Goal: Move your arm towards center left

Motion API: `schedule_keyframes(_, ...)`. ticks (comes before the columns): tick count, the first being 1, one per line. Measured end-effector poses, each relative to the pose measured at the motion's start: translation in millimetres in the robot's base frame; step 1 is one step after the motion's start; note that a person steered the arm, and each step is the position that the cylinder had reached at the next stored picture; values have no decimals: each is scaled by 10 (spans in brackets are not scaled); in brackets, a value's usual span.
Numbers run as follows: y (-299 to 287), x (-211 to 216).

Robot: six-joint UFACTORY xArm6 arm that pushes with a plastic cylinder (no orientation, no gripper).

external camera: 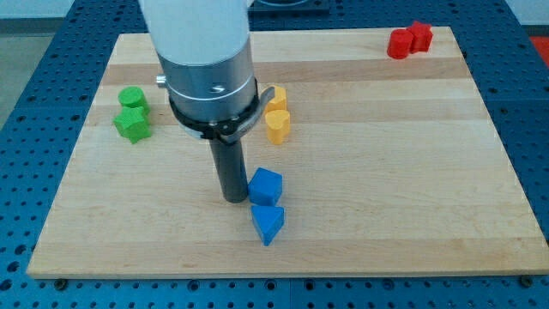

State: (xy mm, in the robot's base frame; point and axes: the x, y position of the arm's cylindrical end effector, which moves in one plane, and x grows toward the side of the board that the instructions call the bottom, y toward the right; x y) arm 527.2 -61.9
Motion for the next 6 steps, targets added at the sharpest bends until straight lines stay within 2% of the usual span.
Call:
schedule_keyframes(1,39,0)
schedule_keyframes(2,-260,-78)
schedule_keyframes(4,-1526,-185)
schedule_keyframes(6,-2335,-829)
